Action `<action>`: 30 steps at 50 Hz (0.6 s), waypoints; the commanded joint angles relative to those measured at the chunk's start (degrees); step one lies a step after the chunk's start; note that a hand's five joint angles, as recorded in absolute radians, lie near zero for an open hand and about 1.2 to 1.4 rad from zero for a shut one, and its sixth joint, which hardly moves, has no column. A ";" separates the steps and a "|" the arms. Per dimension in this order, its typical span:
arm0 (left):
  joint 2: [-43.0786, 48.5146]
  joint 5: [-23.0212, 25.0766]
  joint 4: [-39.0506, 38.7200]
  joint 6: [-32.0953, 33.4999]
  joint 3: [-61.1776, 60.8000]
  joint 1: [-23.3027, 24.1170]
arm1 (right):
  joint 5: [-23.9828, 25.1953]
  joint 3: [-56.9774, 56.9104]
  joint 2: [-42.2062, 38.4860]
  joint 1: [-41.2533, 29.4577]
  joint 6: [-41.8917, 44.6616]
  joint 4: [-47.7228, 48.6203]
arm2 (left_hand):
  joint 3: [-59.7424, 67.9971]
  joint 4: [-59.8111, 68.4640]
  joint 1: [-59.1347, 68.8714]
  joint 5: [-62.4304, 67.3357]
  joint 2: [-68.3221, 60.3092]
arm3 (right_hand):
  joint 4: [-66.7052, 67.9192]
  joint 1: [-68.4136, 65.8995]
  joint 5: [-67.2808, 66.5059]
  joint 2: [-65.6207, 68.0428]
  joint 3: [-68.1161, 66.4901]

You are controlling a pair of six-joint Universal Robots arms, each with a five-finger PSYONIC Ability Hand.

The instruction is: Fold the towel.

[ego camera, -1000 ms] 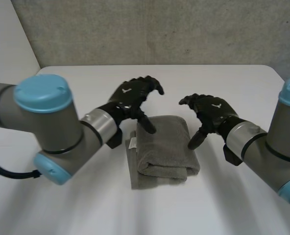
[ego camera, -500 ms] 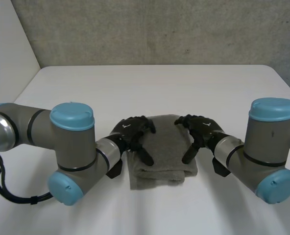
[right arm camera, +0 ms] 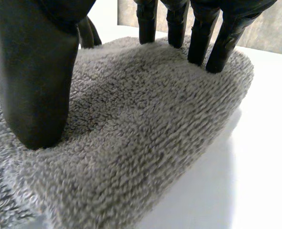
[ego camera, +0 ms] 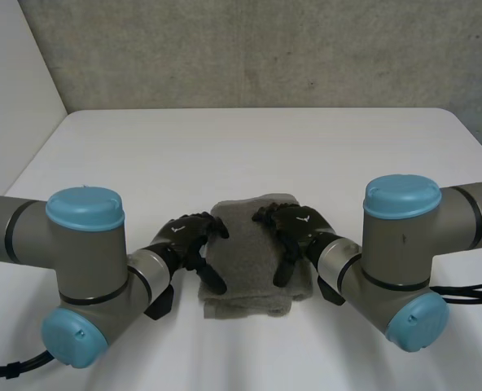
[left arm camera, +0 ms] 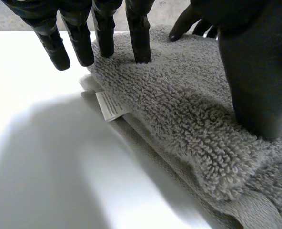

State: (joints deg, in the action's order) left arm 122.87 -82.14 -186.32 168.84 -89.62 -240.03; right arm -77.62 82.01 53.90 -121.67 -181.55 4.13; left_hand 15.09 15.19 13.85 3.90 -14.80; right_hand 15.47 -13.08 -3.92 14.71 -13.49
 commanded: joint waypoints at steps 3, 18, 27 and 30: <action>-4.49 0.14 -0.10 -0.09 0.15 -1.32 | -0.51 1.40 9.89 1.43 0.24 -2.11 | -4.20 -4.30 -2.96 -3.01 3.91 | -5.47 3.08 3.92 -4.71 3.49; -22.49 -0.30 12.09 -0.35 12.54 -4.30 | -14.14 -6.16 30.12 2.67 5.51 -9.14 | -4.20 -4.30 -2.96 -3.01 3.91 | -5.47 3.08 3.92 -4.71 3.49; -27.25 -5.04 18.10 -0.18 13.51 -4.66 | -21.52 -5.80 31.70 3.19 10.78 -11.25 | -4.20 -4.30 -2.96 -3.01 3.91 | -5.47 3.08 3.92 -4.71 3.49; -27.34 -5.57 18.27 -0.09 13.77 -4.75 | -21.61 -5.63 31.35 4.51 10.69 -11.60 | -4.20 -4.30 -2.96 -3.01 3.91 | -5.47 3.08 3.92 -4.71 3.49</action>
State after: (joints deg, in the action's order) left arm 96.28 -85.64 -168.41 168.57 -75.84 -244.69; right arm -98.54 75.94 86.04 -118.50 -171.08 -7.13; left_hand 14.88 15.00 13.83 3.55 -14.53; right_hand 15.14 -13.06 -3.91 14.70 -13.49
